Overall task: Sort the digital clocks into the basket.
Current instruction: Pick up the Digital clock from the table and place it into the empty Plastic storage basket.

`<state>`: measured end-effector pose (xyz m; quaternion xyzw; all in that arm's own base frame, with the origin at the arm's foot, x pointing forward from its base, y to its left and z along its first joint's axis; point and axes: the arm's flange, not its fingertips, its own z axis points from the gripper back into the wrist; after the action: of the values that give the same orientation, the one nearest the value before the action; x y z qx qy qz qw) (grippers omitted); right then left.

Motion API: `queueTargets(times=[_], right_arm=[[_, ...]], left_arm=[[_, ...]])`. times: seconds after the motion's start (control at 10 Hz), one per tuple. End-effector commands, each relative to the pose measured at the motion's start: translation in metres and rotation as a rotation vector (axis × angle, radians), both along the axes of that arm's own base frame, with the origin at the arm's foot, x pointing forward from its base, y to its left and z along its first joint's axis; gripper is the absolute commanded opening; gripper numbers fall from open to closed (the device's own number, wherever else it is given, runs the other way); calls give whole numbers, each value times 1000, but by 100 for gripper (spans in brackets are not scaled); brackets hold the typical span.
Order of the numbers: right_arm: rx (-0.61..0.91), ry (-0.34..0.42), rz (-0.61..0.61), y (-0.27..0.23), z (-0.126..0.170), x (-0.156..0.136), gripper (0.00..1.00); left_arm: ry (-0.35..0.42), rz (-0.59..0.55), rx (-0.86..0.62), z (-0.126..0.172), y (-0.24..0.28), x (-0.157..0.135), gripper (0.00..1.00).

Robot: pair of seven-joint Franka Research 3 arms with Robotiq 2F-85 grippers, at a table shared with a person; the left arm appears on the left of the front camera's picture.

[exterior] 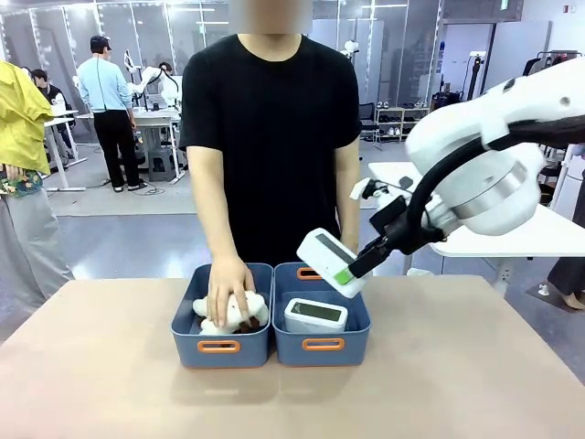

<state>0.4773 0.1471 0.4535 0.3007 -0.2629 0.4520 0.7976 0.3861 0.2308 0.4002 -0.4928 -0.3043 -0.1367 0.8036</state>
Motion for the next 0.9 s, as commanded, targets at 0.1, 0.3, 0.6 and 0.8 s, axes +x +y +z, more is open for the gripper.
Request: queueTargets(times=[0.1,0.3,0.6,0.8], right_arm=[[99,-25,-31,-65,25,-7,0],[122,-41,-55,-104,37,-15,0],[130,-35,-68,-113,34,-14,0],[88,-42,-50,-84,26,-7,0]], left_arm=[[19,2,9,3,-1,-2,100],[19,2,9,3,-1,-2,100],[19,2,9,3,-1,-2,100],[19,2,9,3,-1,-2,100]])
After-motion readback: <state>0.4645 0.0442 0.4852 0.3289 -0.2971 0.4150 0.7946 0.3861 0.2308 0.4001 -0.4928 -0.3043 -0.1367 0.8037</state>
